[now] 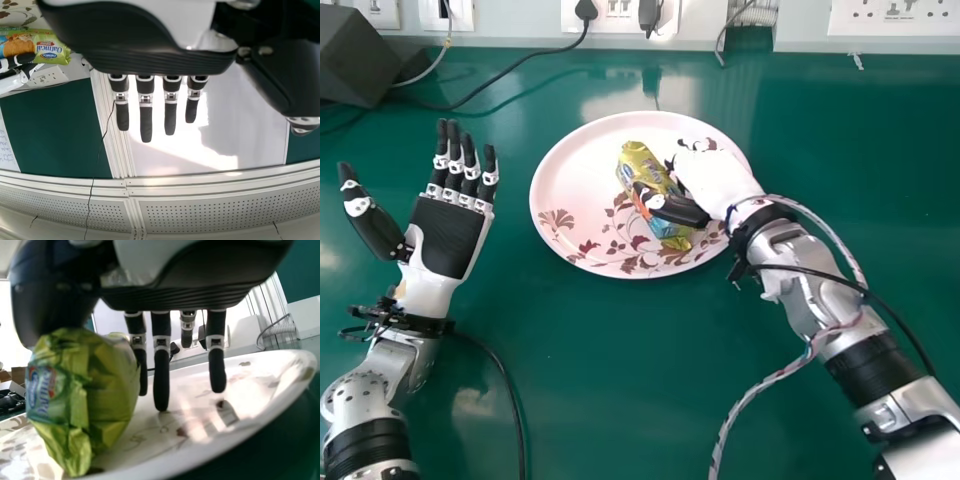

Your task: Pick up biscuit and place it in the plate

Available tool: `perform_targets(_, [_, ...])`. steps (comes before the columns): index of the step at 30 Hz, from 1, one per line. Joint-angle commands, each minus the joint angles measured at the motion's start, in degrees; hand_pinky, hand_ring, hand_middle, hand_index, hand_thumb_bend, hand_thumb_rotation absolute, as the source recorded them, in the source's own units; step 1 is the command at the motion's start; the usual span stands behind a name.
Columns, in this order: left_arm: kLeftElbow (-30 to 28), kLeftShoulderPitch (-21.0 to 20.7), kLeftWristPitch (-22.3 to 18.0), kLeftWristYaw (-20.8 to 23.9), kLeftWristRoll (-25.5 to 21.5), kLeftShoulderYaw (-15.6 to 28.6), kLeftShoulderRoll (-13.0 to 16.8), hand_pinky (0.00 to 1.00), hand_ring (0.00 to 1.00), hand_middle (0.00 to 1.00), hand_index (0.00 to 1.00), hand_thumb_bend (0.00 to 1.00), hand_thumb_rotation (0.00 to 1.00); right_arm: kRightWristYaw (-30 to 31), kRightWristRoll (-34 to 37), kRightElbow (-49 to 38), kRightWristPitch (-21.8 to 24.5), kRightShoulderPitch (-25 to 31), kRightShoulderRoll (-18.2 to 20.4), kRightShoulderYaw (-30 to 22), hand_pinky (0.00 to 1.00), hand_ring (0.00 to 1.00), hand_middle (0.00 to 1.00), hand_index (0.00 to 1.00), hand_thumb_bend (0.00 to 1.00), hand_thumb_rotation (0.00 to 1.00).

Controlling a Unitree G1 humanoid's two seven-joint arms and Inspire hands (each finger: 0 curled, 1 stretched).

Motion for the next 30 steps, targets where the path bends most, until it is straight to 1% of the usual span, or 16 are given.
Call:
perform_targets(1, [2.05,2.99,0.32,0.4,1.0,0.06,-1.21,0.83,0.79,0.88,0.94,0.96,0.31,2.15,0.7,1.68,-0.79,1.65,-0.05,1.61,0.36,0.48,0.49,0.49,0.52,0.08])
perform_targets(3, [1.56,3.16,-0.1,-0.08,1.29,-0.21,-1.39,0.83,0.79,0.88,0.94,0.96,0.31,2.31,0.91,1.78,-0.8,1.55,-0.19,1.69,0.39,0.51,0.51,0.49,0.51,0.08])
perform_targets(5, [1.46,3.16,-1.58,-2.05,2.65,-1.03,-1.16,0.83,0.8,0.88,0.94,0.96,0.32,2.5,1.01,1.97,-0.71,1.37,-0.32,1.85,0.44,0.56,0.54,0.49,0.51,0.09])
perform_targets(9, [2.28,2.73,-4.84,-7.22,5.06,-2.4,-0.92,0.83,0.79,0.88,0.94,0.96,0.32,2.48,1.17,2.44,-0.79,1.06,-0.6,2.17,0.55,0.66,0.62,0.5,0.51,0.1])
perform_targets(10, [2.68,2.56,-5.3,-8.54,5.53,-2.79,-0.71,0.83,0.79,0.88,0.93,0.96,0.32,2.55,1.24,2.4,-0.75,1.06,-0.65,2.19,0.56,0.66,0.62,0.5,0.51,0.1])
perform_targets(11, [3.33,2.28,-5.59,-9.83,5.92,-3.04,-0.51,0.83,0.8,0.88,0.94,0.96,0.32,2.64,1.3,2.29,-0.67,1.05,-0.7,2.2,0.6,0.69,0.64,0.57,0.58,0.29])
perform_targets(12, [3.95,1.98,-5.84,-10.66,6.25,-3.15,-0.36,0.83,0.8,0.88,0.94,0.96,0.32,2.69,1.32,2.17,-0.63,1.05,-0.76,2.21,0.62,0.71,0.66,0.62,0.62,0.39])
perform_targets(13, [4.44,1.74,-6.07,-11.12,6.47,-3.19,-0.27,0.83,0.8,0.88,0.94,0.96,0.32,2.66,1.32,2.04,-0.67,1.06,-0.84,2.23,0.64,0.73,0.67,0.64,0.64,0.43])
perform_targets(14, [4.73,1.56,-6.2,-11.16,6.61,-3.14,-0.26,0.83,0.8,0.88,0.94,0.96,0.33,2.66,1.34,1.97,-0.73,1.04,-0.91,2.24,0.65,0.74,0.68,0.65,0.66,0.45])
perform_targets(17, [4.8,1.38,-6.04,-10.9,6.91,-2.95,-0.24,0.83,0.8,0.89,0.94,0.96,0.34,2.9,1.32,1.76,-0.59,0.95,-1.05,2.23,0.66,0.77,0.7,0.67,0.68,0.47])
perform_targets(21, [4.22,1.51,-5.77,-10.93,7.28,-2.93,-0.13,0.84,0.8,0.89,0.94,0.95,0.34,3.14,1.47,1.63,-0.47,0.79,-1.18,2.07,0.72,0.81,0.73,0.68,0.7,0.47])
perform_targets(27, [3.39,1.95,-5.45,-10.48,7.46,-2.87,-0.18,0.84,0.81,0.9,0.94,0.95,0.34,3.74,1.26,0.56,-0.13,0.54,-1.57,1.93,0.77,0.84,0.76,0.7,0.71,0.5])
perform_targets(30, [3.44,1.98,-5.58,-10.84,7.65,-2.9,-0.08,0.84,0.81,0.9,0.94,0.95,0.34,4.26,1.06,-0.08,0.16,0.46,-1.72,1.9,0.79,0.85,0.77,0.71,0.71,0.49])
